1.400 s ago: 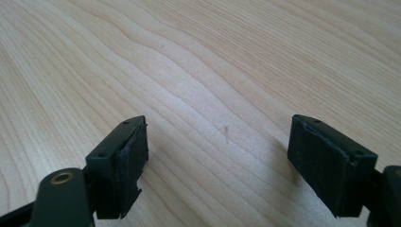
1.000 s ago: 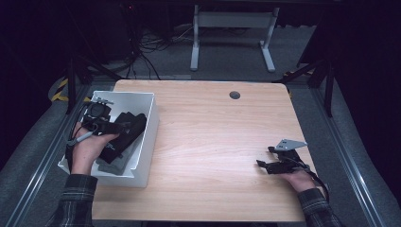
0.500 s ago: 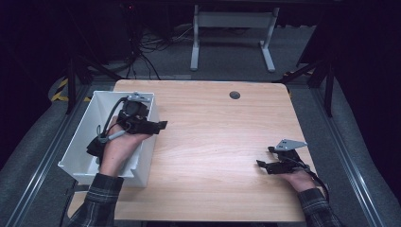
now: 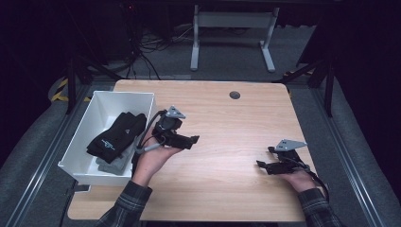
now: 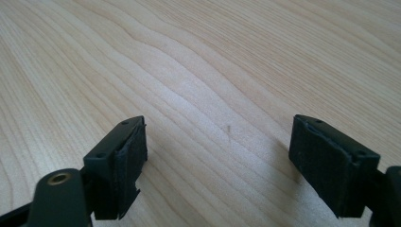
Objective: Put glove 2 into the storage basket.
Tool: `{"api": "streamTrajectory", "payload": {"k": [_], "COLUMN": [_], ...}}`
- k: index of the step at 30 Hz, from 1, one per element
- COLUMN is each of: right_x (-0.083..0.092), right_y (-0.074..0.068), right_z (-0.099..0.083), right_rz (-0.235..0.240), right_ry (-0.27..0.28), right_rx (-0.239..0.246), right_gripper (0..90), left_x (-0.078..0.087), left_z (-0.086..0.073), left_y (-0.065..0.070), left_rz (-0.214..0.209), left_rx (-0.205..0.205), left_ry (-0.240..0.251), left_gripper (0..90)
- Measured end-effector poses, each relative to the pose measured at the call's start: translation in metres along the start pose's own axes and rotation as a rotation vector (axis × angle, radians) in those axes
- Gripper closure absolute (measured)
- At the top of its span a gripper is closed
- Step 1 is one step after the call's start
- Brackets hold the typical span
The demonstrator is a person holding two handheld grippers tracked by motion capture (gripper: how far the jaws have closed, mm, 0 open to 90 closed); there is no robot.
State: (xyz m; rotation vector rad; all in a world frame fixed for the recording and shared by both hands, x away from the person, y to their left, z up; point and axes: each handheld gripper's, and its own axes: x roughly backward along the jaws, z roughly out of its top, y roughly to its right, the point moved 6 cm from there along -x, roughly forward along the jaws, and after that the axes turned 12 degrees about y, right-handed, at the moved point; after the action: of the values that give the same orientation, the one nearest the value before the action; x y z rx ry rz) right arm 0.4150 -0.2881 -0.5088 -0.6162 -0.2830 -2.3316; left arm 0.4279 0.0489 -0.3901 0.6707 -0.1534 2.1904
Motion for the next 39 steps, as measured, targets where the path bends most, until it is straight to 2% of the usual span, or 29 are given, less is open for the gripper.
{"api": "streamTrajectory", "payload": {"k": [6,9,17,19,24,28,30,34,39], "right_x": [0.000,0.000,0.000,0.000,-0.001,-0.001,-0.001,-0.001,-0.001], "right_y": [0.000,0.000,-0.001,-0.001,-0.001,-0.002,-0.002,-0.002,-0.002], "right_z": [0.000,0.000,0.000,0.000,0.000,0.000,0.000,-0.001,-0.001], "right_rz": [0.001,0.003,0.009,0.009,0.012,0.017,0.018,0.019,0.019], "right_ry": [-0.001,-0.002,-0.005,-0.005,-0.006,-0.008,-0.009,-0.009,-0.009], "right_rx": [0.001,0.003,0.008,0.008,0.011,0.011,0.012,0.012,0.012], "right_gripper": [19.9,19.1,17.4,17.2,16.4,15.6,15.6,15.5,15.5], "left_x": [-0.027,-0.036,-0.061,-0.066,-0.080,-0.088,-0.090,-0.091,-0.091], "left_z": [-0.025,-0.037,-0.068,-0.074,-0.088,-0.097,-0.099,-0.102,-0.102], "left_y": [0.013,0.017,0.025,0.027,0.032,0.036,0.036,0.034,0.034], "left_rz": [-0.029,-0.026,-0.043,-0.047,-0.036,-0.042,-0.048,-0.063,-0.063], "left_rx": [-0.035,-0.063,-0.075,-0.081,-0.135,-0.148,-0.154,-0.155,-0.156], "left_ry": [-0.050,-0.066,-0.089,-0.107,-0.134,-0.149,-0.130,-0.071,-0.072], "left_gripper": [17.2,16.7,15.9,15.7,12.7,8.6,2.4,0.0,0.0]}}
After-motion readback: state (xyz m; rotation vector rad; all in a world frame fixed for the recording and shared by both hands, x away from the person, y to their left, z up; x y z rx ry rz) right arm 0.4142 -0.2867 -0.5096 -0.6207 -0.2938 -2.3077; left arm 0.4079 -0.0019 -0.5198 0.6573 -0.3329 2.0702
